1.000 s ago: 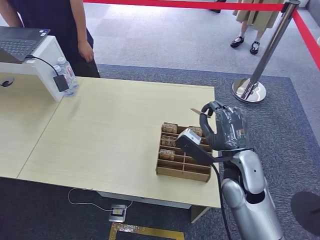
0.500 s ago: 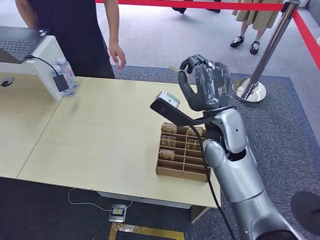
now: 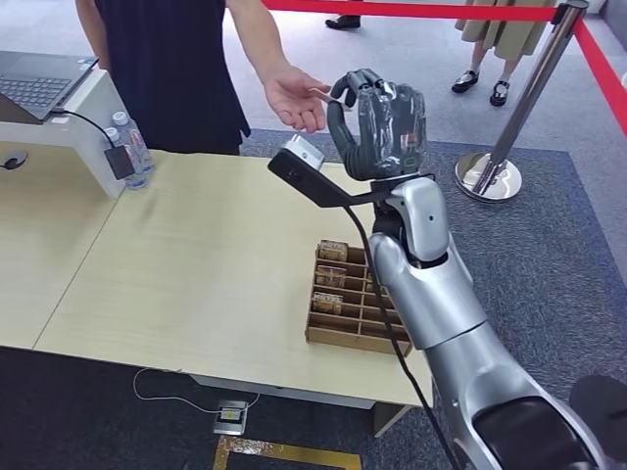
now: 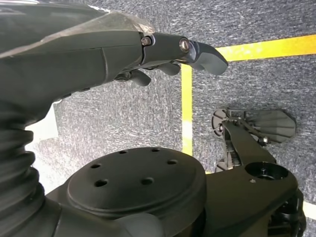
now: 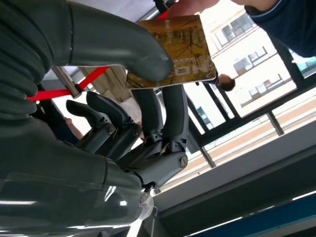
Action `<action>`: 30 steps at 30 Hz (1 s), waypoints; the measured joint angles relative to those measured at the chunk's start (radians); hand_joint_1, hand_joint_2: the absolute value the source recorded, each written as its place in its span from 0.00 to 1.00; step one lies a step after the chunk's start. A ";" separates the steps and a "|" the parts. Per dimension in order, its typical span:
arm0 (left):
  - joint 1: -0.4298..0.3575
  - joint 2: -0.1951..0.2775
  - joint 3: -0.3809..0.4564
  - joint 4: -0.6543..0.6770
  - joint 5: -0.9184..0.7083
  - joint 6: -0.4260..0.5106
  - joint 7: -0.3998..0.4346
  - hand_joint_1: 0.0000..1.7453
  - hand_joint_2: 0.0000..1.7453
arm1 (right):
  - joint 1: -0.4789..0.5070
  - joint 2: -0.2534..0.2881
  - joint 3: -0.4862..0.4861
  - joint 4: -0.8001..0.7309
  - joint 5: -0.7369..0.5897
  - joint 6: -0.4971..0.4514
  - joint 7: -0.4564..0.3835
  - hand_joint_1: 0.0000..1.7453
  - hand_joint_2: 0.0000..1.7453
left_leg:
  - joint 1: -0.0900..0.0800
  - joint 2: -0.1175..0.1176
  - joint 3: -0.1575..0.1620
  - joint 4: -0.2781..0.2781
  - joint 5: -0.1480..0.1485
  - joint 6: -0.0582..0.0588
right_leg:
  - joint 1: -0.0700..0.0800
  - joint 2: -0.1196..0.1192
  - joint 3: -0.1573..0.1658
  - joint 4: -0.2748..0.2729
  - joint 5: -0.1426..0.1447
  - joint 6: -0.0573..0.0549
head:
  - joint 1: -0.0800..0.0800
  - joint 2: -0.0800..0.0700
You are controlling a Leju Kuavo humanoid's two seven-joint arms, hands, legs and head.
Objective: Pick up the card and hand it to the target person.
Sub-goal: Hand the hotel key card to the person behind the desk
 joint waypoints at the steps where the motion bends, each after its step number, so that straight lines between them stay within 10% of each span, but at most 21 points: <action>1: 0.000 0.000 0.000 0.000 -0.001 0.000 0.000 0.00 1.00 | -0.006 0.005 0.000 0.018 -0.002 -0.006 -0.001 1.00 1.00 | 0.000 0.000 0.000 0.000 0.000 0.000 | 0.000 0.000 0.000 0.000 0.000 0.000 | 0.000 0.000; 30: 0.000 0.000 -0.002 0.000 0.006 0.007 0.007 0.00 1.00 | -0.061 0.061 -0.003 0.226 -0.002 -0.003 -0.003 1.00 1.00 | 0.000 0.000 0.000 0.000 0.000 0.000 | 0.000 0.000 0.000 0.000 0.000 0.000 | 0.000 0.000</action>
